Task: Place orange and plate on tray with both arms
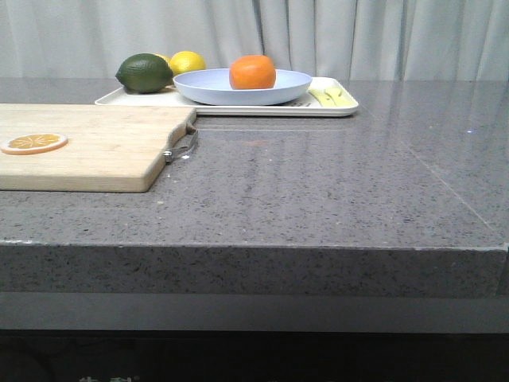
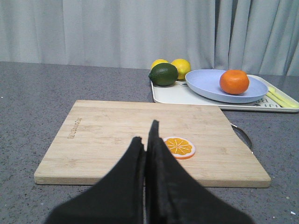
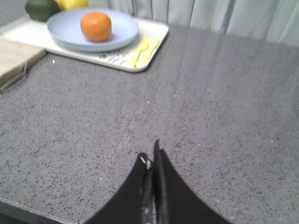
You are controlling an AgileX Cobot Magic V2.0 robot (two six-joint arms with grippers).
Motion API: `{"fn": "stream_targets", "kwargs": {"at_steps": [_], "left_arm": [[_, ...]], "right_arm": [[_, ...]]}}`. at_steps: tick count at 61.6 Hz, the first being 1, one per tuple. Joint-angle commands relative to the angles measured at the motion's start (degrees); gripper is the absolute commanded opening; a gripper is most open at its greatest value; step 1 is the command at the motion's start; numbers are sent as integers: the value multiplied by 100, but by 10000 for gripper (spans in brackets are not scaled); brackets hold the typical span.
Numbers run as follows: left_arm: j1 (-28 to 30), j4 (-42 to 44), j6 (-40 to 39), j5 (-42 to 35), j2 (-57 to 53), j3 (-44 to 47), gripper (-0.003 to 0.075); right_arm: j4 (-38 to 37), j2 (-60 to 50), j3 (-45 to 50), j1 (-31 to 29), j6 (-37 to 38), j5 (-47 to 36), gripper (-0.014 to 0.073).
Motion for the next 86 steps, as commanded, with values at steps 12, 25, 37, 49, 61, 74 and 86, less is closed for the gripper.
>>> {"fn": "stream_targets", "kwargs": {"at_steps": [12,25,37,49,61,74,86], "left_arm": [[12,-28,-50,-479,-43,-143,-18],[12,-28,-50,-479,-43,-143,-18],[12,-28,-50,-479,-43,-143,-18],[12,-28,-50,-479,-43,-143,-18],[12,-28,-50,-479,-43,-143,-18],[12,-28,-50,-479,-43,-143,-18],[12,-28,-50,-497,-43,-82,-18]], "right_arm": [[35,-881,369,-24,-61,-865,-66],[35,-881,368,-24,-61,-874,-66],[35,-881,368,-24,-61,-874,-66],[35,-881,368,-24,-61,-874,-66],[35,-881,368,-24,-61,-868,-66],[35,-881,368,-24,-61,-868,-66],[35,-881,368,-24,-61,-868,-66]]}}
